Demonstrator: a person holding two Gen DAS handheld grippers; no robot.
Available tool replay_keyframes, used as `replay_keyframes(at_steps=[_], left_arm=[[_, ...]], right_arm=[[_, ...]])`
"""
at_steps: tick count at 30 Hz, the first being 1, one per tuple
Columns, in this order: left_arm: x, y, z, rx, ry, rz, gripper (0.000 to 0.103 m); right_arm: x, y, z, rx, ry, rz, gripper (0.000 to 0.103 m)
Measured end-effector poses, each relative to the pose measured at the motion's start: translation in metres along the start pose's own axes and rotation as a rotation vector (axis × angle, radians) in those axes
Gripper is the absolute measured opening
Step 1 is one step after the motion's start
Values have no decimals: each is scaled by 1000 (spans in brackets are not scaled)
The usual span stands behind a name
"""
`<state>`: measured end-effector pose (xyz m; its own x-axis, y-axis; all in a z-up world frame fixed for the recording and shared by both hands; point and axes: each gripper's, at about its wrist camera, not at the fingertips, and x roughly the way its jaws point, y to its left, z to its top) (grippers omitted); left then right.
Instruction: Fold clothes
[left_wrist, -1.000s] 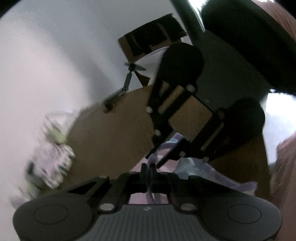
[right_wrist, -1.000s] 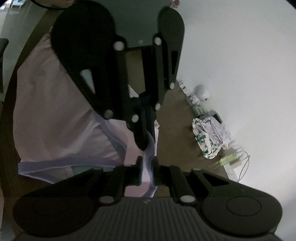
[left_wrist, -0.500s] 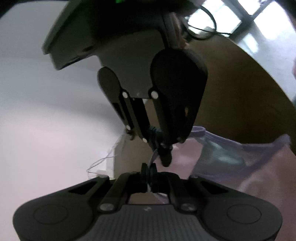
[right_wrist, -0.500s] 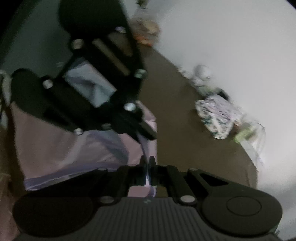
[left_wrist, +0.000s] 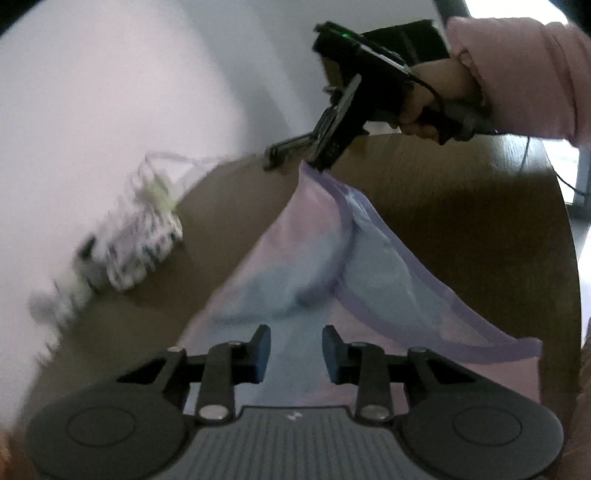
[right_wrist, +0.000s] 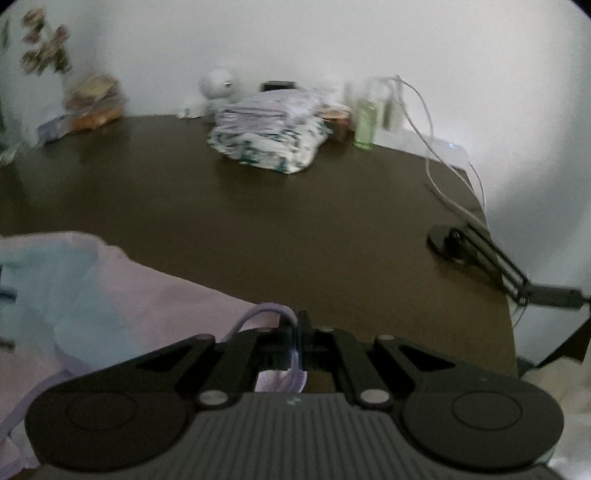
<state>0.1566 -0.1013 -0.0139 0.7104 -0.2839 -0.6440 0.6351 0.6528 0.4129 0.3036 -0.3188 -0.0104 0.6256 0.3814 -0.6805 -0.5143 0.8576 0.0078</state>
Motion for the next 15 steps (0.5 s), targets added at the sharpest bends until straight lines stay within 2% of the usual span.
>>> replay_keyframes(at_steps=[3, 6, 11, 14, 15], left_arm=[[4, 1, -10, -52, 36, -20, 30], [-2, 3, -21, -120, 26, -60, 26], [-15, 15, -6, -329, 31, -202, 28], [-13, 10, 14, -368, 55, -213, 33], [-7, 5, 23, -349, 72, -188, 33]], right_arm=[[6, -14, 0, 82, -1, 23, 2], [18, -32, 2, 171, 5, 41, 3], [23, -36, 2, 190, -3, 42, 3], [24, -36, 3, 184, -5, 39, 3], [23, -35, 2, 181, -6, 36, 3]])
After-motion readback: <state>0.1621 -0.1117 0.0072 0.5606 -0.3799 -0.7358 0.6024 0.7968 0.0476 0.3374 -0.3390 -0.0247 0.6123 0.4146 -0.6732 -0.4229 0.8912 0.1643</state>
